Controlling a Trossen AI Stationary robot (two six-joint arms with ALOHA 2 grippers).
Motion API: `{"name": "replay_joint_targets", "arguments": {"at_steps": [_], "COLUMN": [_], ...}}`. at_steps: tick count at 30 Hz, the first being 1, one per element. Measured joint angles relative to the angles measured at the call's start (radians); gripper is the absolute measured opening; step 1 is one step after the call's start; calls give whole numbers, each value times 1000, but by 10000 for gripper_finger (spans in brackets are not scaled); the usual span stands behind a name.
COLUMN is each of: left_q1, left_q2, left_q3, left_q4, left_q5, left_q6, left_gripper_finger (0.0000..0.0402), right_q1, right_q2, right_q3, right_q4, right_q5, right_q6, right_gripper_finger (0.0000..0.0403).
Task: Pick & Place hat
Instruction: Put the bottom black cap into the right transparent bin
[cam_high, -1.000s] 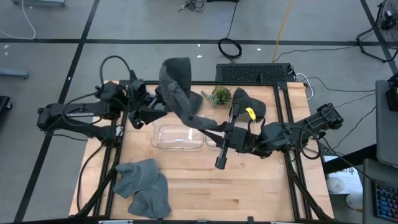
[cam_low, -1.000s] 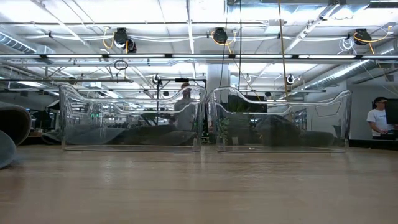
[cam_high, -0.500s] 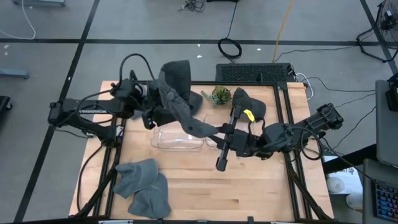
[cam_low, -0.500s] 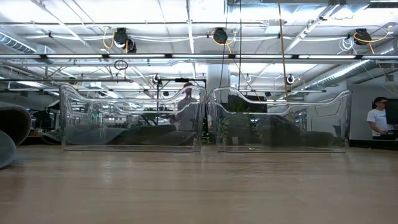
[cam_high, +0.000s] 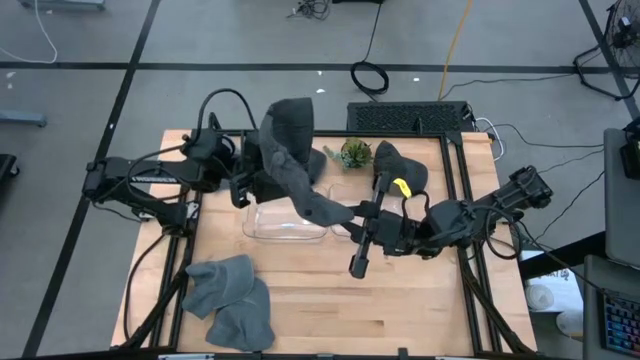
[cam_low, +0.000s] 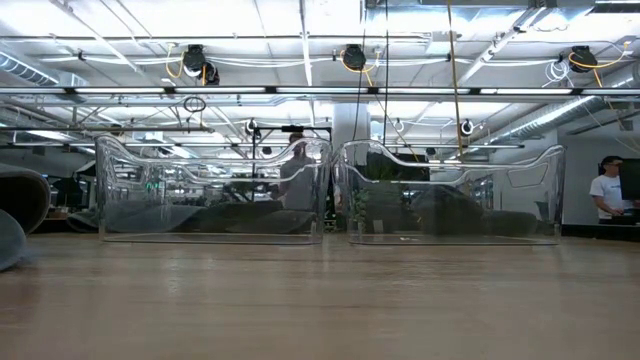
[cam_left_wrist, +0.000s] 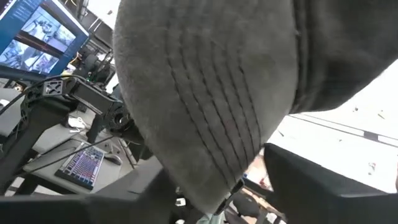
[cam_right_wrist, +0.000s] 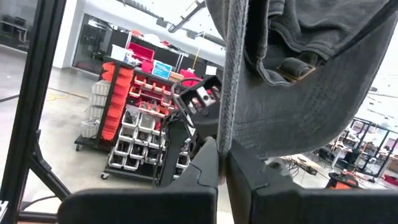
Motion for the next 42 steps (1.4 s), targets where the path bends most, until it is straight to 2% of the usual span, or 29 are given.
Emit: {"name": "replay_joint_targets", "arguments": {"at_steps": [7, 14, 19, 26, 32, 37, 42], "left_q1": [8, 8, 9, 10, 35, 68, 92], "left_q2": [-3, -2, 0, 0, -53, -98, -127], "left_q3": [1, 1, 0, 0, -2, -2, -1], "left_q4": [16, 89, 100, 101, -31, -168, -261], "left_q5": [0, 10, 10, 20, 68, 70, 82], "left_q6": [-10, 71, 100, 131, 235, 340, 425], "left_gripper_finger": [92, 12, 10, 10, 10, 9, 9], "right_q1": [0, -1, -1, 14, 95, 168, 213], "right_q2": [-3, -3, -2, -1, -26, -75, -128], "right_q3": [0, 0, 0, 0, -1, 0, 0], "right_q4": [10, 7, 5, -13, -36, -43, -106], "right_q5": [17, 41, 45, 64, 272, 315, 411], "right_q6": [1, 60, 98, 165, 190, 217, 301], "right_gripper_finger": [0, 0, 11, 73, 139, 184, 211]}}
